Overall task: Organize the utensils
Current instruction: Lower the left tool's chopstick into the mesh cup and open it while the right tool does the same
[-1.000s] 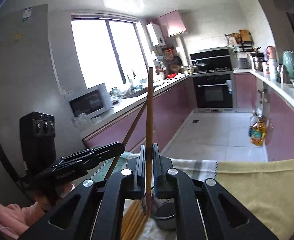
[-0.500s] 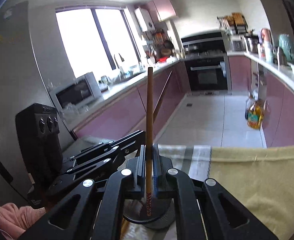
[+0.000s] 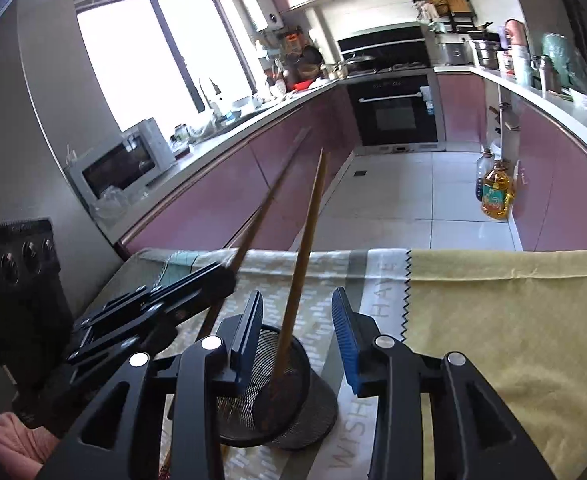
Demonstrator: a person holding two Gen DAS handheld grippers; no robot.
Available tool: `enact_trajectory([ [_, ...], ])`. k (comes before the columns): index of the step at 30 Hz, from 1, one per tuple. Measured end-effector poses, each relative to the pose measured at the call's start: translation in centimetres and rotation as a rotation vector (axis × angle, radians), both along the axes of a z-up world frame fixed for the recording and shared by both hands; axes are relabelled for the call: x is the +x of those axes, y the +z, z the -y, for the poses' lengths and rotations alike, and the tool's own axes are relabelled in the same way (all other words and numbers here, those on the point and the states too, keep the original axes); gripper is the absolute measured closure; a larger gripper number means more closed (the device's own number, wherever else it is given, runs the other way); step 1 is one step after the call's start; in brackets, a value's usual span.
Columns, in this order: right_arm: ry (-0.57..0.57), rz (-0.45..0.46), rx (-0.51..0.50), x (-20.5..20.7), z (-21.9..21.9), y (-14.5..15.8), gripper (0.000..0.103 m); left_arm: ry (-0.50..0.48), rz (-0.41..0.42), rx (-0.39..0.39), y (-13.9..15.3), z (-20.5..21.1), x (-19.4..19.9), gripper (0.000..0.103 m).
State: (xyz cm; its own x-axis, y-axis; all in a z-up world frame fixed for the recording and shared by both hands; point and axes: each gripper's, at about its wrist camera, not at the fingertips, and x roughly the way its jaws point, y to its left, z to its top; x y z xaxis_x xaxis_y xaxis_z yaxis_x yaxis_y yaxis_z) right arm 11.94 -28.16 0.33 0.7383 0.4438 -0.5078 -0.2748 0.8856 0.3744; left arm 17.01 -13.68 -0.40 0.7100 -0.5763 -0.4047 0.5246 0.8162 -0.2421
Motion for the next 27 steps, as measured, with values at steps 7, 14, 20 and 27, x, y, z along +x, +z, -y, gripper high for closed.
enact_trajectory([
  [7, 0.054, 0.052, 0.065, -0.9, 0.0, 1.2, 0.068, -0.044, 0.017, -0.022, 0.6, -0.5, -1.1, 0.095],
  [14, 0.101, 0.057, 0.148, -0.3, -0.1, 2.1, 0.068, -0.084, 0.035, -0.024, 0.5, -0.4, -1.9, 0.095],
  [20, 0.173, 0.058, 0.18, 0.3, -1.3, 2.8, 0.095, -0.109, 0.05, -0.005, 0.7, 0.1, -2.5, 0.095],
  [27, 0.168, 0.15, 0.152, -0.9, -1.4, 5.7, 0.097, -0.134, 0.11, 0.003, 3.3, 0.3, -2.7, 0.095],
])
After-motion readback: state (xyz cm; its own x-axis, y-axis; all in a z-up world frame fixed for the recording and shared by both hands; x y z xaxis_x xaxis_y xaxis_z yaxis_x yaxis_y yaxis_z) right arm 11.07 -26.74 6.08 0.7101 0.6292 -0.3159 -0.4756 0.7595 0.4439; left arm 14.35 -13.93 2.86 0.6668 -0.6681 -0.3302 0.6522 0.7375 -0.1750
